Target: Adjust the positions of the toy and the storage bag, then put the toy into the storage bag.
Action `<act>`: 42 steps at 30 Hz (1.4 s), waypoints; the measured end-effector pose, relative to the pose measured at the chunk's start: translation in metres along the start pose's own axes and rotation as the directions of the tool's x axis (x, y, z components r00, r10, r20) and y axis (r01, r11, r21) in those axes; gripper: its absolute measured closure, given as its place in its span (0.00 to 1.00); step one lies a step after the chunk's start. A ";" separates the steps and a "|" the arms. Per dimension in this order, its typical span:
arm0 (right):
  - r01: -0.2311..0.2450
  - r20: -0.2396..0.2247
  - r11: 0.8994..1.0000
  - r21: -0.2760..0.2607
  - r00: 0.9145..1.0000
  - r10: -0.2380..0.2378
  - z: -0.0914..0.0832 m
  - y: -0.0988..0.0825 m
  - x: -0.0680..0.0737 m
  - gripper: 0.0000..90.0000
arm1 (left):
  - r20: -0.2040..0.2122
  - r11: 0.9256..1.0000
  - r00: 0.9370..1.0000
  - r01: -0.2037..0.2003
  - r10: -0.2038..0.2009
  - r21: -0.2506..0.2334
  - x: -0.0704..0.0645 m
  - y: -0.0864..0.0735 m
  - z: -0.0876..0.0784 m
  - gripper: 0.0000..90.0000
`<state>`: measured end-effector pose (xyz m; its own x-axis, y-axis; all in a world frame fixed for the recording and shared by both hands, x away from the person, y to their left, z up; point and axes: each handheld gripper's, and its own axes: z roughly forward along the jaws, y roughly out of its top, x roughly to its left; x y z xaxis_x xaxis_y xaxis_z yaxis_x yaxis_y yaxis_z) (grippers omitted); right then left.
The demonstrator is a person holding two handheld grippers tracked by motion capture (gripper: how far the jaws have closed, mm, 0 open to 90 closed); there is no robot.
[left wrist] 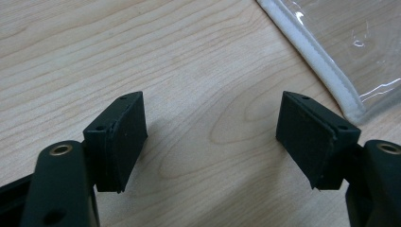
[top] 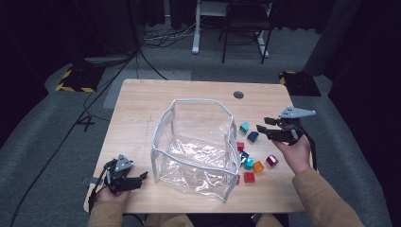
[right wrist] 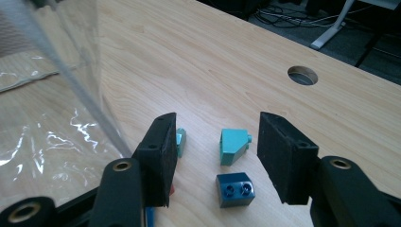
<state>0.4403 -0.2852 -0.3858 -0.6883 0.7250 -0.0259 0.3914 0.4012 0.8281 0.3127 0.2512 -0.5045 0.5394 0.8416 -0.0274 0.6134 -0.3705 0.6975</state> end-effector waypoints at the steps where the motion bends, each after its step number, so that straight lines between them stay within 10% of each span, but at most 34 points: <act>1: 0.002 -0.002 1.000 0.003 1.000 -0.002 0.004 0.002 -0.002 0.53 | 0.000 1.000 1.000 -0.001 0.001 0.000 0.000 0.000 0.000 0.28; 42: -0.043 -0.038 0.982 0.185 0.998 0.051 0.129 0.008 -0.044 0.49 | -0.003 1.000 1.000 0.006 -0.006 -0.003 0.000 0.000 0.001 0.28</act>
<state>0.5523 -0.2413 -0.4505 -0.6906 0.7223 0.0376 0.5264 0.4663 0.7109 0.3128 0.2507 -0.5048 0.5338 0.8451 -0.0297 0.6148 -0.3637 0.6998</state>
